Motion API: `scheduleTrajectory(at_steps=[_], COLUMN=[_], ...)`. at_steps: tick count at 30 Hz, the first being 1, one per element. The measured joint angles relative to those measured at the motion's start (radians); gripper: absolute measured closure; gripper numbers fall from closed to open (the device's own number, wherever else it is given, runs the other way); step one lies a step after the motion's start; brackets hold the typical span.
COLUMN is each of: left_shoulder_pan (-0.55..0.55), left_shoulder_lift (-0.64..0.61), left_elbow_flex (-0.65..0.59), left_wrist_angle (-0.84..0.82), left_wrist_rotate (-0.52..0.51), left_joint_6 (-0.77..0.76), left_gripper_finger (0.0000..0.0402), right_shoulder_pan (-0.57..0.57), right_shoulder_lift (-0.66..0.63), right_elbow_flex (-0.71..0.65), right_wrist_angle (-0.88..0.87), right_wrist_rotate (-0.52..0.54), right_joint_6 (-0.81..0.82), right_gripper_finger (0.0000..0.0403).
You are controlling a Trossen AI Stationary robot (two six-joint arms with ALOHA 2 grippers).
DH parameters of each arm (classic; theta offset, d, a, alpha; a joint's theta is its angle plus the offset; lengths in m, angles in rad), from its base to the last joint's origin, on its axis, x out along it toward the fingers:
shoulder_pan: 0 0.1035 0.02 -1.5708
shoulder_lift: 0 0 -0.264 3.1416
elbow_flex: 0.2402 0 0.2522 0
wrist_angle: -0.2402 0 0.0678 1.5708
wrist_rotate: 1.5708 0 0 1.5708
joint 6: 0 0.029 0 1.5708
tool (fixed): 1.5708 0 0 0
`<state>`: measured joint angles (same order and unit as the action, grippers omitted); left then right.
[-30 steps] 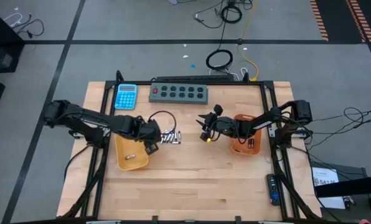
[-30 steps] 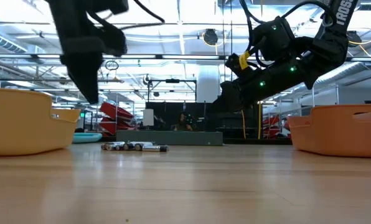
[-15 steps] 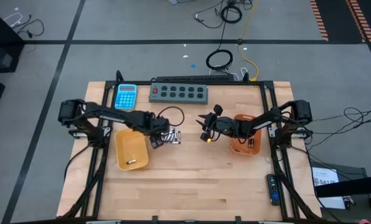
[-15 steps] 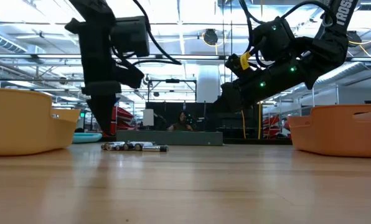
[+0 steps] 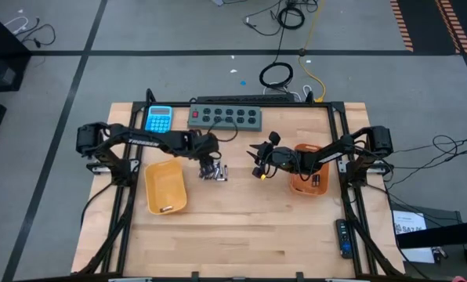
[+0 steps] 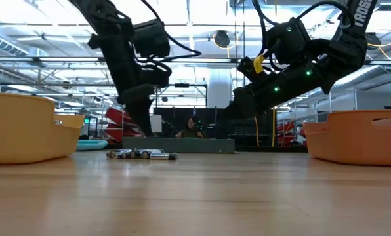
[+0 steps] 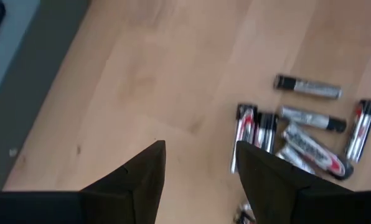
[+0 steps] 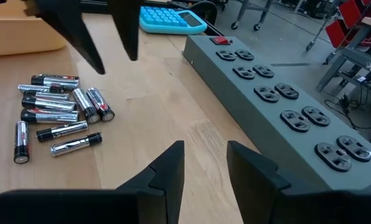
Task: Sort batteries
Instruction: Put the white battery into the yellow bin
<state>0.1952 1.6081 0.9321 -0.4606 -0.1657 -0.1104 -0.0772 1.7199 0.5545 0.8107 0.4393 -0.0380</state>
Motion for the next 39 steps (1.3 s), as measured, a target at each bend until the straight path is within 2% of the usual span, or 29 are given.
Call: scheduleTrajectory(at_steps=[10,21,35,39], left_shoulder_pan=[0.027,0.024,0.023,0.023], left_shoulder_lift=[0.009,0.089,0.090,0.090], left_elbow_flex=[0.000,0.001,0.001,0.000], left_wrist_angle=[0.098,0.091,0.075,0.071], left_wrist_rotate=[0.138,0.164,0.148,0.138], left_joint_6=[0.066,0.092,0.122,0.142], left_gripper_finger=[0.0196,0.0196,0.0196,0.0209], right_shoulder_pan=[0.000,0.000,0.000,0.000], right_shoulder_lift=[0.000,0.000,0.000,0.000], right_elbow_flex=[0.000,0.000,0.000,0.000], right_wrist_angle=[0.000,-0.007,-0.008,-0.008], right_wrist_rotate=[0.000,0.000,0.000,0.000], right_joint_6=[0.000,0.000,0.000,0.000], right_gripper_finger=[0.0291,0.0291,0.0291,0.0291])
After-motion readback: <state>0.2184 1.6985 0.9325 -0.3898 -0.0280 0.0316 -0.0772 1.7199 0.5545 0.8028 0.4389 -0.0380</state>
